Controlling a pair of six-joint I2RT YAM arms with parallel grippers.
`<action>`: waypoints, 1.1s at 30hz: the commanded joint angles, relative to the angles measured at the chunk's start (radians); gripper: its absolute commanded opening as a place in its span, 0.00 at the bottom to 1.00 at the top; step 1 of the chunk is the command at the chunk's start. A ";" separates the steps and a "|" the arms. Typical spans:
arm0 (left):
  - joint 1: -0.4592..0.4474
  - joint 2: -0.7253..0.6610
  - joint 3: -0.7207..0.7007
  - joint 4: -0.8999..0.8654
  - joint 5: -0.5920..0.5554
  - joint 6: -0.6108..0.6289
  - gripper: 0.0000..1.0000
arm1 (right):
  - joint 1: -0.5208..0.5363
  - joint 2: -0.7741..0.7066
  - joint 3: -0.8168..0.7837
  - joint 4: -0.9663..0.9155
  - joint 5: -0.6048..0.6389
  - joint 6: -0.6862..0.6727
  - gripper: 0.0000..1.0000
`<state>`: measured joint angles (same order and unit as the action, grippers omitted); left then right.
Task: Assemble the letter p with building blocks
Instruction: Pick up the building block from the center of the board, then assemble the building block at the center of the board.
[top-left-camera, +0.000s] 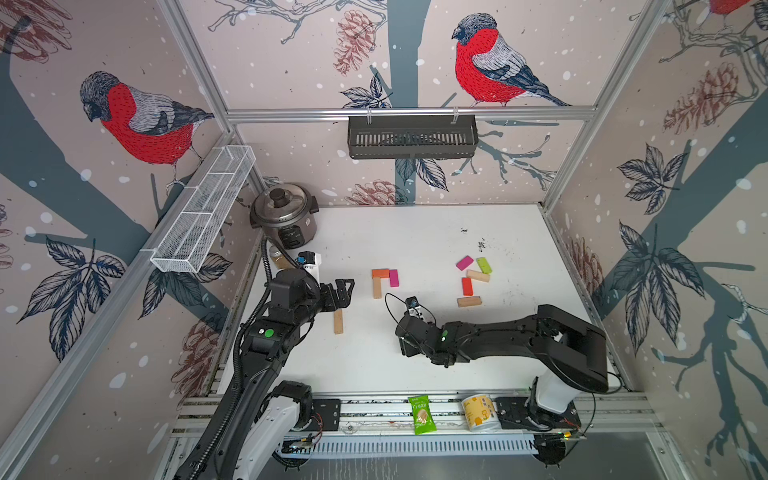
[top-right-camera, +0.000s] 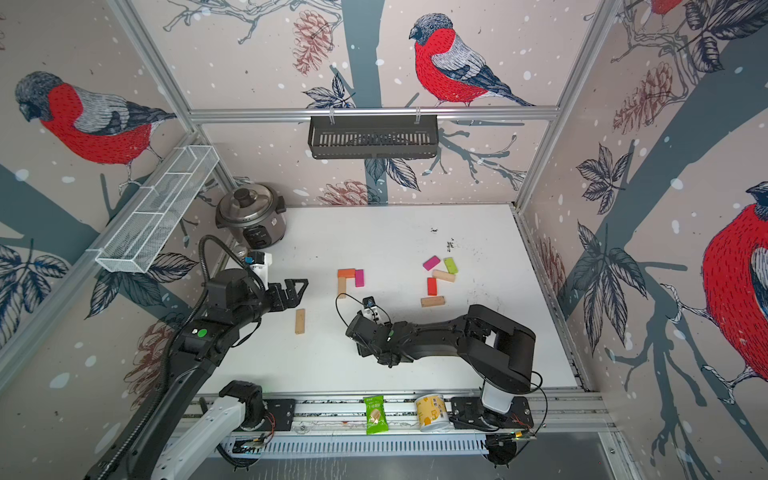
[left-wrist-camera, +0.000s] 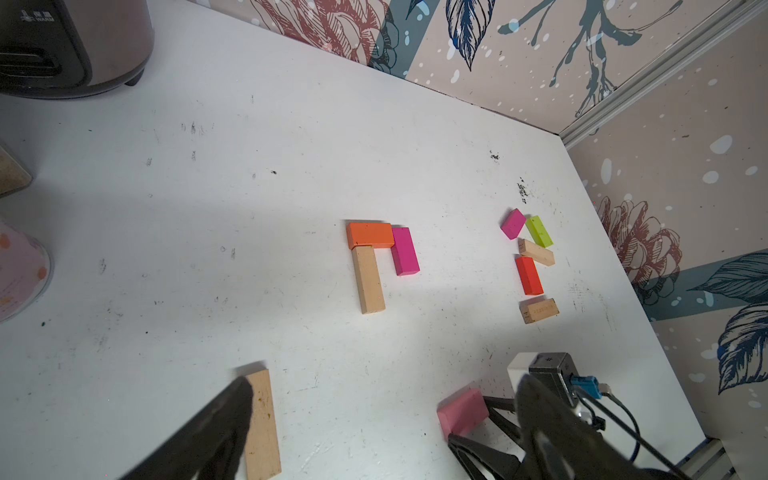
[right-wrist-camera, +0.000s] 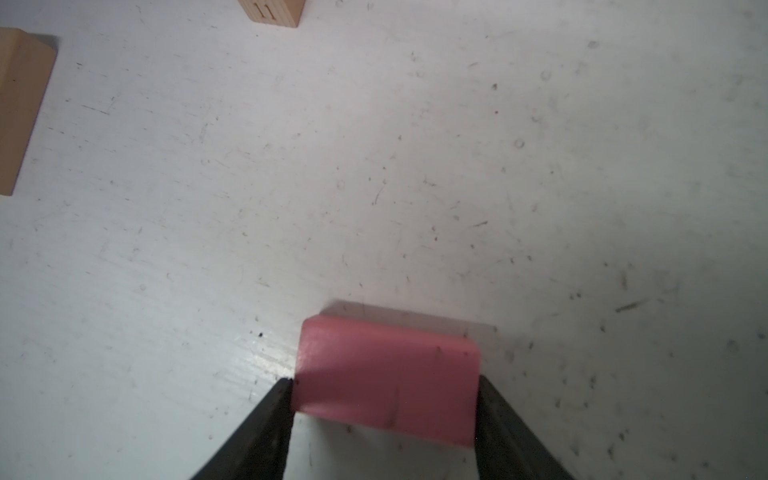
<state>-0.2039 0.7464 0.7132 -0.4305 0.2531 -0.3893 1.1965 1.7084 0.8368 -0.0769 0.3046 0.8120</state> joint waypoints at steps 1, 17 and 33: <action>0.003 -0.003 -0.001 0.025 0.000 0.005 0.97 | -0.008 -0.009 0.011 -0.006 -0.013 -0.010 0.63; 0.009 -0.016 -0.001 0.027 -0.002 0.007 0.97 | -0.202 0.117 0.204 0.006 -0.097 -0.135 0.56; 0.018 -0.024 -0.002 0.028 0.002 0.008 0.97 | -0.268 0.254 0.338 -0.027 -0.121 -0.183 0.53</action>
<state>-0.1902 0.7246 0.7128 -0.4301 0.2527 -0.3889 0.9329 1.9530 1.1633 -0.0921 0.1909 0.6472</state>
